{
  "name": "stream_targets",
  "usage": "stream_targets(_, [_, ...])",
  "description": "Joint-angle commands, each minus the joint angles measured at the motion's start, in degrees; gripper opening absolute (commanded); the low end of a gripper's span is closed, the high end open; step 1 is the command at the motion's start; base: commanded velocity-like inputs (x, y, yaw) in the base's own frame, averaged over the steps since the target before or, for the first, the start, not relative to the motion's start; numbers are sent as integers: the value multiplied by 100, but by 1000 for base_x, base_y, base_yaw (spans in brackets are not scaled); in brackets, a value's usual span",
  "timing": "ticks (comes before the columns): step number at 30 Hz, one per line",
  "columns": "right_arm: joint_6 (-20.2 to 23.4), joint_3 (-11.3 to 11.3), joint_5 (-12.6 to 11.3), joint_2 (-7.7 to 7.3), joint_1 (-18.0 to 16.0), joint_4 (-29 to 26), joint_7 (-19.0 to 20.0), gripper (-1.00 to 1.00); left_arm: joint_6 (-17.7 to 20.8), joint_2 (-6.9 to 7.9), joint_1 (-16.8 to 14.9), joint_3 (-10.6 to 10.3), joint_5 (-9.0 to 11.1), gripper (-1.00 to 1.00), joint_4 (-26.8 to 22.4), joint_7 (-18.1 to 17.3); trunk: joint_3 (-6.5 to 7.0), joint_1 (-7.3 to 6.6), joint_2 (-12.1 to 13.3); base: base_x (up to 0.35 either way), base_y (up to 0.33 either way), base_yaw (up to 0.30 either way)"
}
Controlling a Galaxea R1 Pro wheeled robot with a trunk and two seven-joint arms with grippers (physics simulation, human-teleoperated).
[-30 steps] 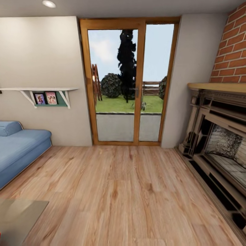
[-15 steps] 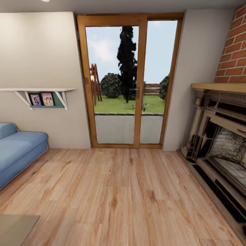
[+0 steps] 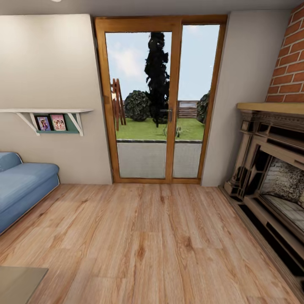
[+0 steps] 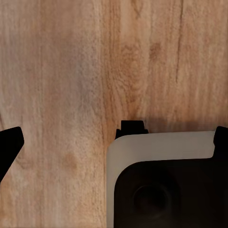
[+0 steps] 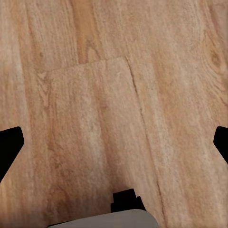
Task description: Turn on the radio receiver that's on the table in the living room.
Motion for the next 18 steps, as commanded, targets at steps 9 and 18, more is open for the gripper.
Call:
stream_targets(9, [-4,0,0,5,-3,0,0,100,0,0,0,0,0,100,0,0,0,0,0,0,0,117])
stream_targets(18, [-5,0,0,6,1,0,0,100,0,0,0,-4,0,100,0,0,0,0,0,0,0,240])
